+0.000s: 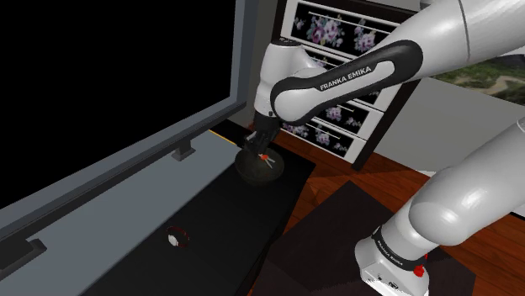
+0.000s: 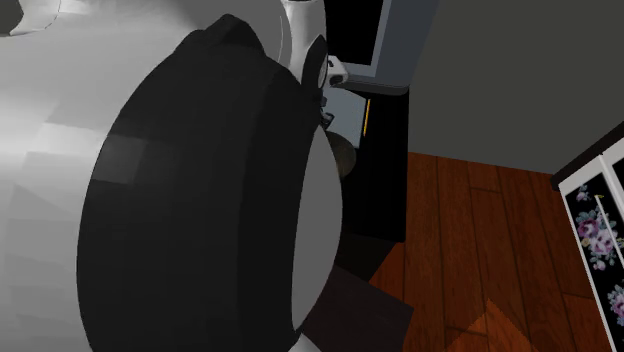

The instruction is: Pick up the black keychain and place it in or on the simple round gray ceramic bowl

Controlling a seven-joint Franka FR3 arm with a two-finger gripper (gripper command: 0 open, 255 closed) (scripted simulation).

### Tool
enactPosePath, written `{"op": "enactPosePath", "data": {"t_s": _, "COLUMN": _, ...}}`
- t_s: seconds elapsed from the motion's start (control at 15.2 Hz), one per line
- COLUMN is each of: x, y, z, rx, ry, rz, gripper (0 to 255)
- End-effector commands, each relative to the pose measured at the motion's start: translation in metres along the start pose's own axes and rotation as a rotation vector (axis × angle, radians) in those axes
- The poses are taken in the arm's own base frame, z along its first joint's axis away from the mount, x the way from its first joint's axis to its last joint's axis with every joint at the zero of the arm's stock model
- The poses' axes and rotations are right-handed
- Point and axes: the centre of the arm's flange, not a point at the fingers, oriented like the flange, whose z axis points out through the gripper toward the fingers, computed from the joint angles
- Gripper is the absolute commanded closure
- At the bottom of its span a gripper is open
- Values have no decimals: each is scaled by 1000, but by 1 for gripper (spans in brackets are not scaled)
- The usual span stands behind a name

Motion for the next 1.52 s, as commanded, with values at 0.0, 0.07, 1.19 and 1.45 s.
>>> {"op": "enactPosePath", "data": {"t_s": 0.0, "x": 15, "y": 21, "z": 0, "rx": -1, "ry": 0, "rz": -1, "gripper": 255}}
{"op": "enactPosePath", "data": {"t_s": 0.07, "x": 23, "y": 32, "z": 0, "rx": -1, "ry": 0, "rz": -1, "gripper": 255}}
{"op": "enactPosePath", "data": {"t_s": 1.19, "x": 26, "y": 39, "z": 76, "rx": -1, "ry": 0, "rz": -1, "gripper": 255}}
{"op": "enactPosePath", "data": {"t_s": 1.45, "x": 26, "y": 39, "z": 76, "rx": -1, "ry": 0, "rz": -1, "gripper": 255}}
